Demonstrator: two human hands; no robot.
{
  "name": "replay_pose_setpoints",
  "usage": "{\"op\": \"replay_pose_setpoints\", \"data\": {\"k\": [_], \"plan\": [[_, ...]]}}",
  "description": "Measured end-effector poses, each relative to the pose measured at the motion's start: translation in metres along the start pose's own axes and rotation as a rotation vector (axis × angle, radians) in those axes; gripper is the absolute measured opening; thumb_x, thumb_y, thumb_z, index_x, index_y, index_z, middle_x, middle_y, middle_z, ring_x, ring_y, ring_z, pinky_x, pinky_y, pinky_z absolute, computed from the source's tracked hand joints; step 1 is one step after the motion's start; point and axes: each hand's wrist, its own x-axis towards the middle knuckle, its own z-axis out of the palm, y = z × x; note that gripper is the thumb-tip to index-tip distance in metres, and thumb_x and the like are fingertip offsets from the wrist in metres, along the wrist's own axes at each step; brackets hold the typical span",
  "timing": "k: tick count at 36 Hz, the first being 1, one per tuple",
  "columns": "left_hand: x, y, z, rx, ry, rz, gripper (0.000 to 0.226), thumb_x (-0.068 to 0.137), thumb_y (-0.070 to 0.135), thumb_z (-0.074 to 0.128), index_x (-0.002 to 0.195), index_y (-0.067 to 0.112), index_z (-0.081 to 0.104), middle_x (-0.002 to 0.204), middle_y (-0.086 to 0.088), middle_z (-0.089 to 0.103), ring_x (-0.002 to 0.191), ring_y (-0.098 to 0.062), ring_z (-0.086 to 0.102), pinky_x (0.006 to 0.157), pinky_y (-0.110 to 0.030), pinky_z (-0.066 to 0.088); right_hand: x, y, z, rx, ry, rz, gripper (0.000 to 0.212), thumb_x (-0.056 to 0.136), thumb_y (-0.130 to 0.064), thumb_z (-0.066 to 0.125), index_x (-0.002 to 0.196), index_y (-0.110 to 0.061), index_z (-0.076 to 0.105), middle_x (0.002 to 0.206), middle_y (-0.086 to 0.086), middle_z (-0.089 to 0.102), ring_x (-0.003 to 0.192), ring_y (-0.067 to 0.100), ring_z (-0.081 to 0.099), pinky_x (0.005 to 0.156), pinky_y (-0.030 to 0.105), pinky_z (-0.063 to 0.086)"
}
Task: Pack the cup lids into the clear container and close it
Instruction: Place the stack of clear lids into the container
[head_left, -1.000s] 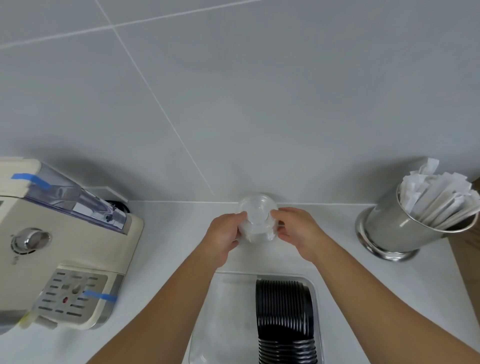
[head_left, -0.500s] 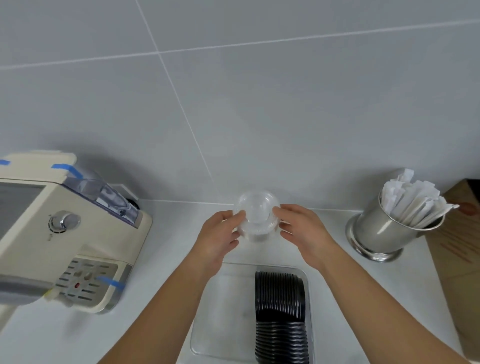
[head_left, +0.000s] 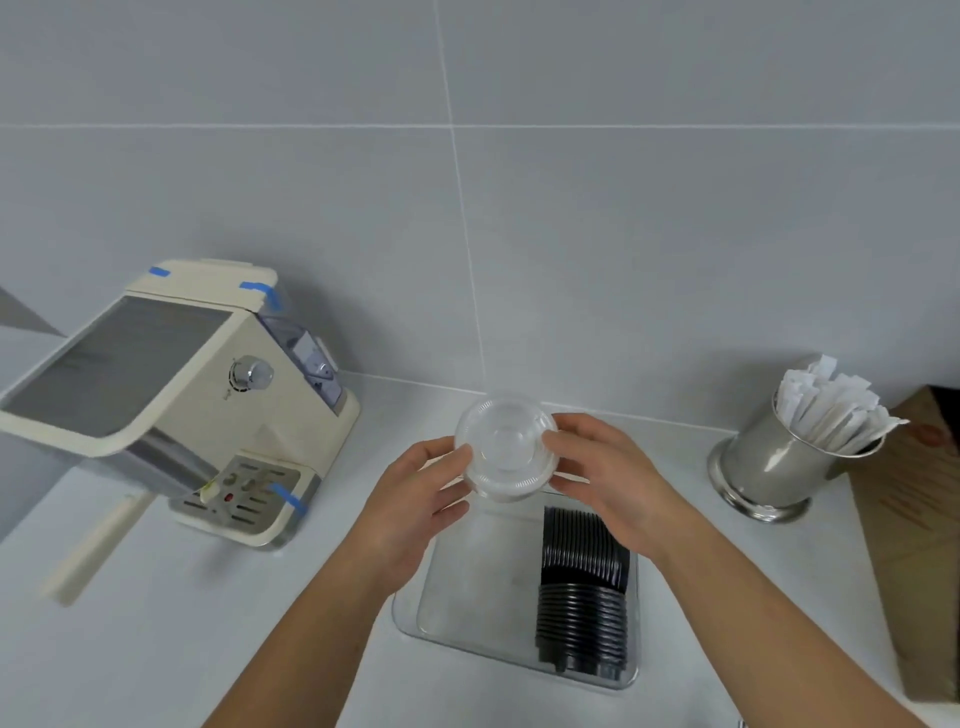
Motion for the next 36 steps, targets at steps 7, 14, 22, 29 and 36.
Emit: {"op": "replay_pose_setpoints", "data": {"k": [7, 14, 22, 29, 36], "plan": [[-0.032, -0.022, -0.012, -0.008, 0.024, -0.053, 0.039, 0.090, 0.028, 0.067, 0.128, 0.024, 0.058, 0.123, -0.003, 0.067, 0.117, -0.021, 0.063, 0.108, -0.040, 0.045, -0.009, 0.013, 0.022, -0.079, 0.001, 0.053, 0.021, 0.088, -0.015, 0.065, 0.106, -0.021, 0.073, 0.111, 0.005, 0.074, 0.109, 0.023, 0.067, 0.104, 0.046, 0.049], [-0.055, -0.047, -0.019, -0.179, -0.030, -0.180, 0.016, 0.096, 0.021, 0.059, 0.107, 0.026, 0.070, 0.109, 0.004, 0.068, 0.104, -0.012, 0.062, 0.097, -0.030, 0.048, -0.003, 0.030, 0.045, -0.209, -0.005, 0.082, 0.021, 0.086, -0.013, 0.065, 0.101, -0.023, 0.075, 0.109, 0.006, 0.075, 0.107, 0.026, 0.068, 0.098, 0.042, 0.051], [-0.053, -0.076, -0.026, -0.375, 0.035, -0.341, 0.003, 0.094, 0.014, 0.061, 0.094, 0.014, 0.064, 0.083, -0.001, 0.055, 0.087, -0.017, 0.050, 0.105, -0.033, 0.045, 0.013, 0.059, 0.071, -0.264, 0.029, 0.159, 0.025, 0.085, -0.011, 0.057, 0.102, -0.015, 0.075, 0.109, 0.011, 0.075, 0.098, 0.026, 0.068, 0.088, 0.036, 0.050], [-0.041, -0.071, -0.029, -0.491, 0.090, -0.461, 0.023, 0.095, 0.018, 0.062, 0.115, 0.009, 0.056, 0.132, -0.012, 0.054, 0.127, -0.022, 0.051, 0.116, -0.039, 0.036, 0.036, 0.081, 0.082, -0.319, 0.094, 0.241, 0.031, 0.083, -0.015, 0.052, 0.107, -0.003, 0.068, 0.098, 0.015, 0.071, 0.088, 0.023, 0.061, 0.079, 0.035, 0.045], [-0.033, -0.061, -0.029, -0.606, 0.079, -0.490, 0.058, 0.096, 0.037, 0.059, 0.147, 0.016, 0.041, 0.157, -0.011, 0.036, 0.146, -0.024, 0.032, 0.120, -0.039, 0.027, 0.045, 0.088, 0.087, -0.302, 0.155, 0.317, 0.020, 0.079, -0.016, 0.051, 0.090, -0.020, 0.068, 0.092, 0.005, 0.065, 0.085, 0.025, 0.058, 0.077, 0.035, 0.041]]}}
